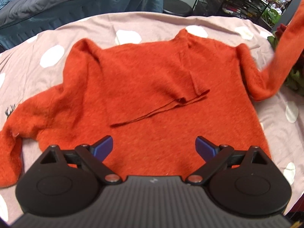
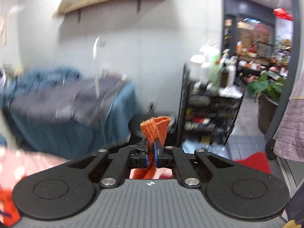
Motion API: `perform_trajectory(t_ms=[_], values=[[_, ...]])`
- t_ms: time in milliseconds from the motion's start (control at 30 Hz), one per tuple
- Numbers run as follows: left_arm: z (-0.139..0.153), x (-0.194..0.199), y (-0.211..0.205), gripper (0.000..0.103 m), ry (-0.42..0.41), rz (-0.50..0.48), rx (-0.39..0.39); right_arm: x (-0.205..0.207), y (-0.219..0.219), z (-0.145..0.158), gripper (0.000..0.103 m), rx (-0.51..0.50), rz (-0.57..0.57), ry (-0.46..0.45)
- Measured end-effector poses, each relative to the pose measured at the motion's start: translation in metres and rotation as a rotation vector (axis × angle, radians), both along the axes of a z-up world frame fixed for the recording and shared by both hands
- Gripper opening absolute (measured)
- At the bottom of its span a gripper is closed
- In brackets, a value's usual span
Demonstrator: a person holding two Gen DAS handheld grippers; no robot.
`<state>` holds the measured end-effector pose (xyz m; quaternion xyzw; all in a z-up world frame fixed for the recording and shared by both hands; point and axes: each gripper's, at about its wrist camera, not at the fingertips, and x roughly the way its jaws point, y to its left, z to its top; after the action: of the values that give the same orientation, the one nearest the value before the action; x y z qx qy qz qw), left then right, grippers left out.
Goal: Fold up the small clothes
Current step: 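Grasp a sweater sleeve cuff with the right gripper and lift it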
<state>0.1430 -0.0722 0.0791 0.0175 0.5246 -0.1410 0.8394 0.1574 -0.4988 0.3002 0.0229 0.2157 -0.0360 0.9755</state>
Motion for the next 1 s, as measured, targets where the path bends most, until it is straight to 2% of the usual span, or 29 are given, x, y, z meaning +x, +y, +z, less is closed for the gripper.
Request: perform_trajectory(t_ms=[167,267,333,433,500,600,700,833,1000], values=[[0.001,-0.001,-0.011,0.095,0.009,-0.018,0.012,-0.025,-0.003,0.024,0.010,-0.032,-0.069,-0.127],[-0.002,-0.002,-0.015,0.095,0.021,-0.014,0.012,-0.018,-0.018,0.028,0.010,-0.046,-0.126,-0.176],[-0.003,-0.003,-0.017,0.095,0.023,-0.010,0.009,-0.009,-0.024,0.025,0.010,-0.023,-0.136,-0.160],[-0.003,-0.004,-0.018,0.096,0.024,-0.002,0.012,0.007,-0.017,0.010,0.010,0.039,-0.062,-0.133],[-0.003,-0.004,-0.016,0.096,0.032,0.005,0.026,0.006,0.002,0.005,0.010,0.064,-0.010,-0.123],[-0.002,-0.005,-0.011,0.096,0.030,0.016,0.040,0.014,0.038,-0.008,0.010,0.150,0.135,-0.108],[-0.001,-0.007,-0.004,0.097,0.036,0.017,0.063,0.035,0.087,-0.029,0.010,0.257,0.257,-0.046],[-0.001,-0.014,0.012,0.097,0.035,0.036,0.087,0.061,0.173,-0.057,0.010,0.375,0.446,0.024],[-0.003,-0.027,0.048,0.098,0.042,0.107,0.105,0.070,0.285,-0.101,0.011,0.489,0.610,0.101]])
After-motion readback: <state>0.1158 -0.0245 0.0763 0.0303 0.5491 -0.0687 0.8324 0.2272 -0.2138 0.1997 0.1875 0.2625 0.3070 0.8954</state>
